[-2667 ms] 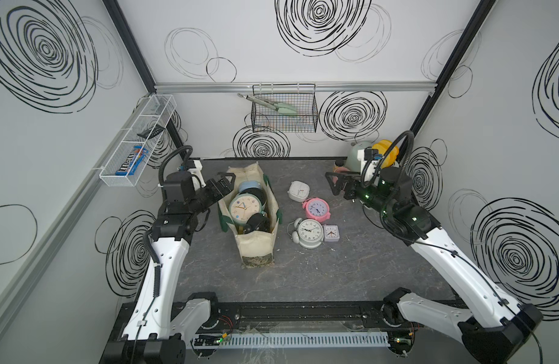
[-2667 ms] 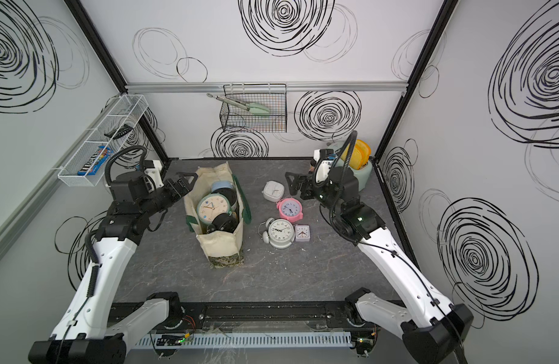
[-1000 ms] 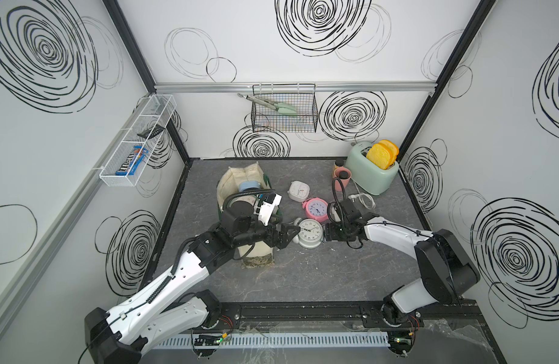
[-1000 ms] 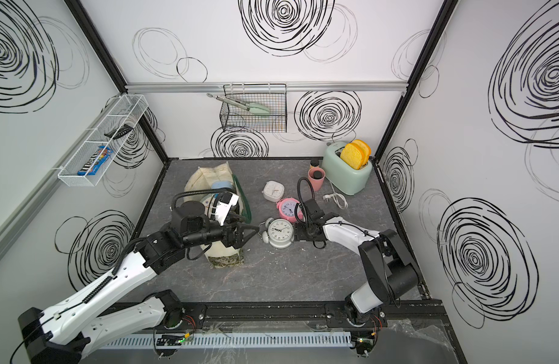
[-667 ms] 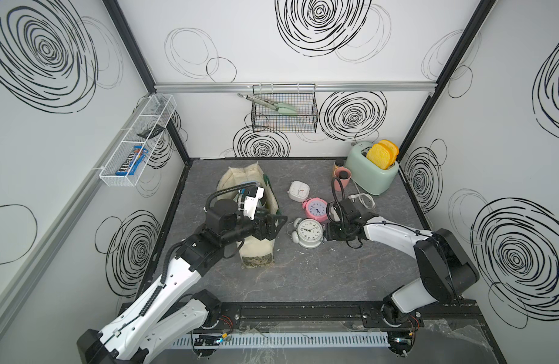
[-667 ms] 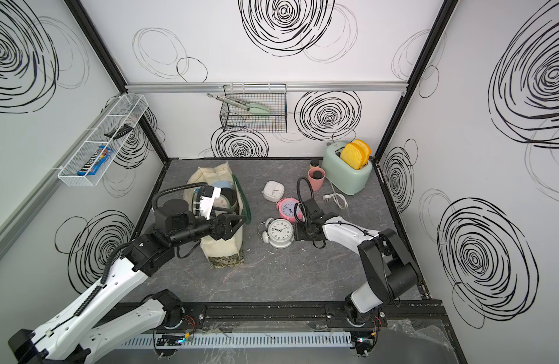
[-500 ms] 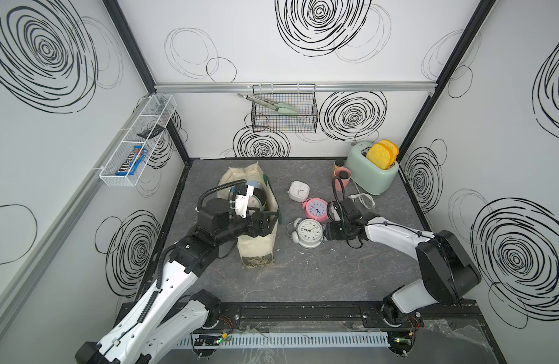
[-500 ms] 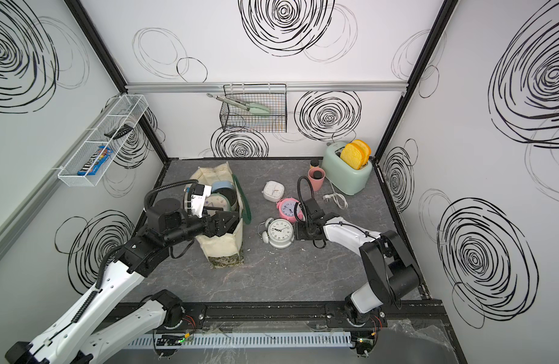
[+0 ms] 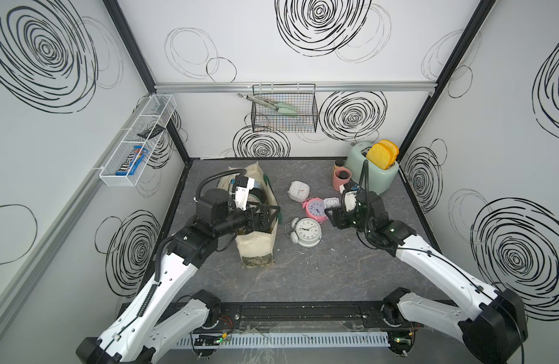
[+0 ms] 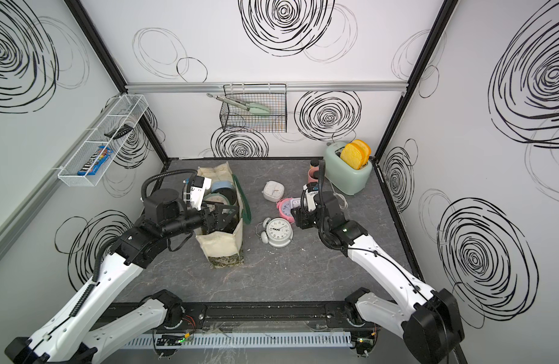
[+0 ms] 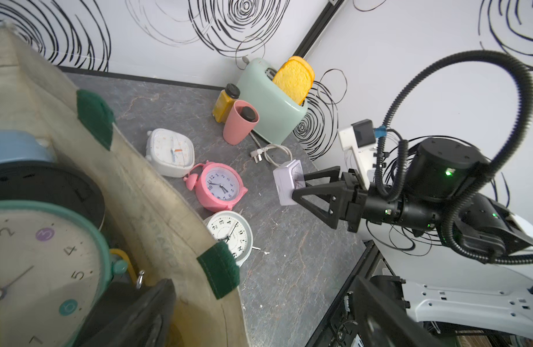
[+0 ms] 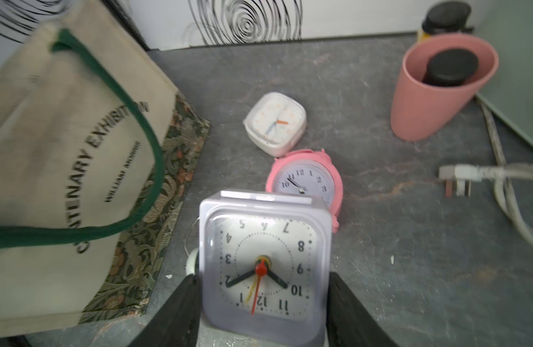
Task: Put the alarm clock into the canvas bag
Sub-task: Pick up the alarm from the center of the board.
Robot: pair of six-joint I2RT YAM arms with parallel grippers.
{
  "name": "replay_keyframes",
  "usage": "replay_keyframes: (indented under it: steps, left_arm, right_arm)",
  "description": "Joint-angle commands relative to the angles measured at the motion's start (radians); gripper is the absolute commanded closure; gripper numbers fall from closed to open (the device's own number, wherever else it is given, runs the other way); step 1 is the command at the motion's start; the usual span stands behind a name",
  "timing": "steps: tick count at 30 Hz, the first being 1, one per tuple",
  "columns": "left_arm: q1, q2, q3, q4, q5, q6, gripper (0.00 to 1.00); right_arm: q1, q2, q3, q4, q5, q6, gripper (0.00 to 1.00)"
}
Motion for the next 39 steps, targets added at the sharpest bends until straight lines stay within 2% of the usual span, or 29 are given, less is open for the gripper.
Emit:
replay_keyframes:
  steps: [1,4,8,14,20,28,37,39]
  left_arm:
    - [-0.005,0.056,0.085,0.002,0.059,0.022,0.04]
    - [-0.03,0.111,0.15,-0.033,0.078,0.07,0.04]
    - [-0.075,0.189,0.247,-0.127,0.044,0.138,0.0]
    - [-0.136,0.268,0.329,-0.202,0.064,0.18,0.1]
    - [-0.191,0.31,0.348,-0.239,0.063,0.181,0.15]
    - [-0.211,0.331,0.343,-0.25,0.034,0.151,0.32]
    - [-0.21,0.339,0.336,-0.247,0.056,0.116,0.6]
    - [-0.207,0.345,0.344,-0.254,0.048,0.107,0.65]
  right_arm:
    - [0.071,-0.062,0.013,0.126,-0.032,-0.12,0.62]
    - [0.177,-0.107,0.009,0.193,0.009,-0.219,0.64]
    - [0.275,-0.123,0.009,0.231,0.033,-0.332,0.65]
    - [0.377,-0.107,0.013,0.264,0.059,-0.452,0.65]
    - [0.43,-0.088,0.015,0.279,0.105,-0.493,0.66]
    - [0.441,-0.08,0.012,0.283,0.125,-0.501,0.66]
    - [0.441,-0.077,0.008,0.282,0.114,-0.504,0.66]
    - [0.441,-0.076,0.011,0.278,0.117,-0.499,0.62]
